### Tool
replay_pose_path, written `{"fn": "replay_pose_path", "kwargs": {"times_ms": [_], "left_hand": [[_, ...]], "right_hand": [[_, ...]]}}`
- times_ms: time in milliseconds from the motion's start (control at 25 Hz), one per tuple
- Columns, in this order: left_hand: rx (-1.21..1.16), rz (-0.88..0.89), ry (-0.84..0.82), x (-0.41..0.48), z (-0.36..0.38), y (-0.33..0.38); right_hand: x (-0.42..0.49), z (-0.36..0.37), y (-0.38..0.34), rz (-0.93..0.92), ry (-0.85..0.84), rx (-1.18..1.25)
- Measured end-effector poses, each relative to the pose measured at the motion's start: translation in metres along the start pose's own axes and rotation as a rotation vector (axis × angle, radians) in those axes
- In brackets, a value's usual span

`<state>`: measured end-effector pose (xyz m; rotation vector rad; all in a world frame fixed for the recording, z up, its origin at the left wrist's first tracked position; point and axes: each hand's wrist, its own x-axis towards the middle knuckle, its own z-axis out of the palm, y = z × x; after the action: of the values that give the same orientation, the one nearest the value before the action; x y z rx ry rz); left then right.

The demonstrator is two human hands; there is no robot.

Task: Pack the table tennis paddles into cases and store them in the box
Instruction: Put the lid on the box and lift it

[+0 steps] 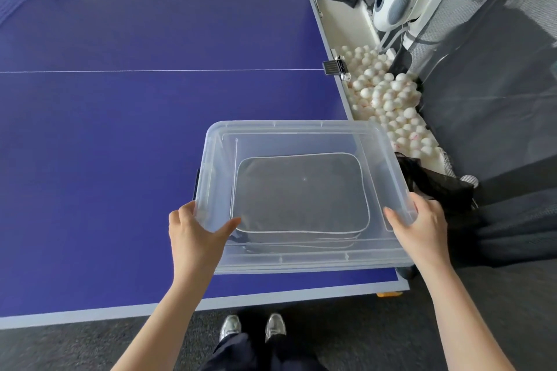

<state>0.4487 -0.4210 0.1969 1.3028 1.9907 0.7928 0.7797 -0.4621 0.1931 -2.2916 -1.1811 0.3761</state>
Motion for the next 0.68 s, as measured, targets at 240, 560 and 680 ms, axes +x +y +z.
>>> {"fn": "replay_pose_path", "kwargs": {"times_ms": [240, 560, 680], "left_hand": [[-0.002, 0.0, -0.001, -0.003, 0.001, -0.003], [-0.004, 0.012, 0.002, -0.004, 0.005, -0.009], [-0.018, 0.006, 0.001, -0.004, 0.008, -0.017]], "right_hand": [[-0.003, 0.003, 0.01, -0.023, -0.016, -0.013], [-0.006, 0.009, 0.014, -0.026, -0.044, -0.013], [-0.008, 0.01, 0.014, -0.024, -0.044, -0.016]]}}
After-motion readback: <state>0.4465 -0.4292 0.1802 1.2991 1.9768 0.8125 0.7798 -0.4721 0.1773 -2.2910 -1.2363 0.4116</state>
